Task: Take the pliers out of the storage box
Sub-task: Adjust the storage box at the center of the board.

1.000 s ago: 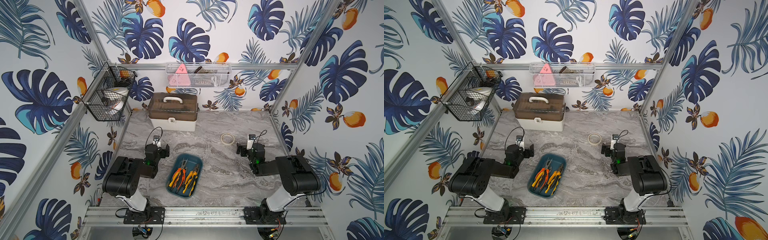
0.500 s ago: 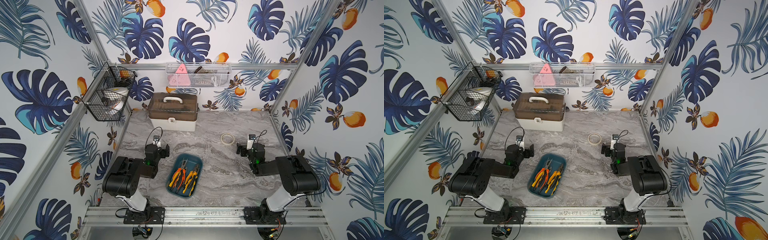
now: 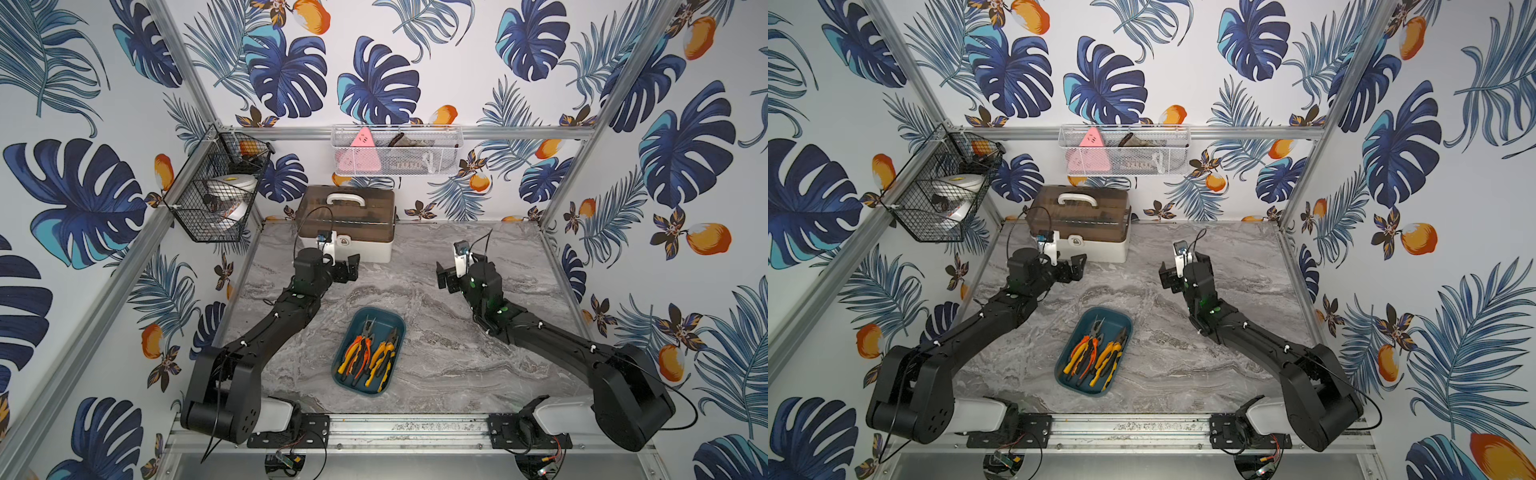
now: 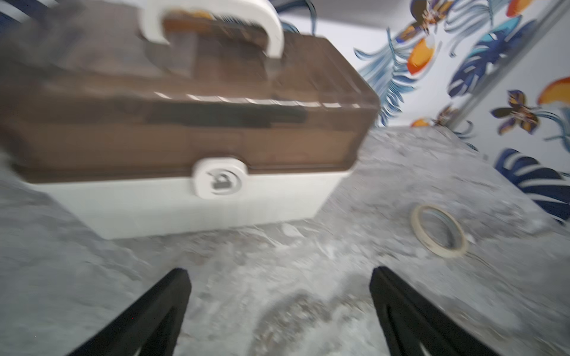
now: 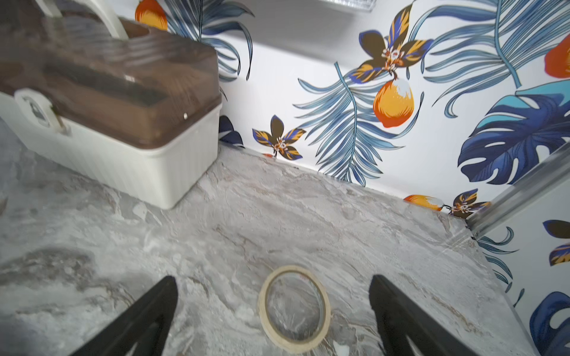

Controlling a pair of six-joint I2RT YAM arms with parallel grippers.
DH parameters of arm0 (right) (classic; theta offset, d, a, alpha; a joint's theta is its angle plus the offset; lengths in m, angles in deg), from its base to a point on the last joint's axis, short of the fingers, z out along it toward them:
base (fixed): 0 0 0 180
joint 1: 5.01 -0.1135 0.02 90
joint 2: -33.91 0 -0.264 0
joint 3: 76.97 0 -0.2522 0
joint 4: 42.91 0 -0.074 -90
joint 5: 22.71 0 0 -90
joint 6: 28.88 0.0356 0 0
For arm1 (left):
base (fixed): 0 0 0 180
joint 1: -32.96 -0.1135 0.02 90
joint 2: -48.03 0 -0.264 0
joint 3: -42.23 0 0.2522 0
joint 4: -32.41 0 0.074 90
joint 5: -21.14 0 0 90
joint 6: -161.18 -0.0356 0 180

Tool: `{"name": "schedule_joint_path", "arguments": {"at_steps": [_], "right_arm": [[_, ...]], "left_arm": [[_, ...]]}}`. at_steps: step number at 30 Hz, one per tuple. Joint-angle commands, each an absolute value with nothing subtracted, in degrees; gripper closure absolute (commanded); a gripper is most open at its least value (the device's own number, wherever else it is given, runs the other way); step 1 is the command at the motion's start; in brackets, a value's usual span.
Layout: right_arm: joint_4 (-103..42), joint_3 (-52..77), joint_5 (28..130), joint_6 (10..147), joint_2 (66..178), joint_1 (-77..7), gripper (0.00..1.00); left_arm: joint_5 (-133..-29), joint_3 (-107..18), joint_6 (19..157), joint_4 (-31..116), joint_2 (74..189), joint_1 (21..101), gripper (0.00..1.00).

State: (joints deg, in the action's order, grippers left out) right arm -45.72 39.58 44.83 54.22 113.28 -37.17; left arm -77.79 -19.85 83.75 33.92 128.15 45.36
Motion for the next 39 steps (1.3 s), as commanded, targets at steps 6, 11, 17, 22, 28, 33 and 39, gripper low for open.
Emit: {"name": "schedule_joint_path", "arguments": {"at_steps": [6, 11, 17, 22, 28, 33, 39], "right_arm": [[-25.45, 36.88, 49.49, 75.56, 114.84, -37.61, 0.00], [-10.38, 33.86, 48.62, 89.12, 118.13, -34.43, 0.00], [-25.23, 43.82, 78.91, 93.06, 115.70, -21.69, 0.00], [-24.55, 45.77, 78.22, 92.42, 113.06, -19.33, 0.00], [-36.14, 55.65, 74.84, 98.19, 105.91, -19.25, 0.02], [-37.90, 56.79, 85.56, 102.69, 109.56, -14.93, 0.00], [-32.40, 55.70, 80.24, 101.64, 104.94, -27.03, 0.00]], "left_arm": [[-78.00, -19.58, 88.26, 48.61, 124.65, 59.84, 0.01], [-74.93, -15.59, 88.82, 48.68, 117.31, 60.10, 0.01], [-69.48, -9.95, 89.19, 49.99, 112.52, 60.04, 0.01], [-69.41, -7.49, 90.20, 48.22, 114.33, 59.96, 0.01], [-70.30, -7.59, 90.01, 47.85, 113.99, 60.00, 0.01], [-59.18, -6.21, 93.24, 51.58, 107.69, 60.01, 0.01], [-36.03, -2.03, 112.96, 62.80, 102.04, 59.98, 0.01]]}}
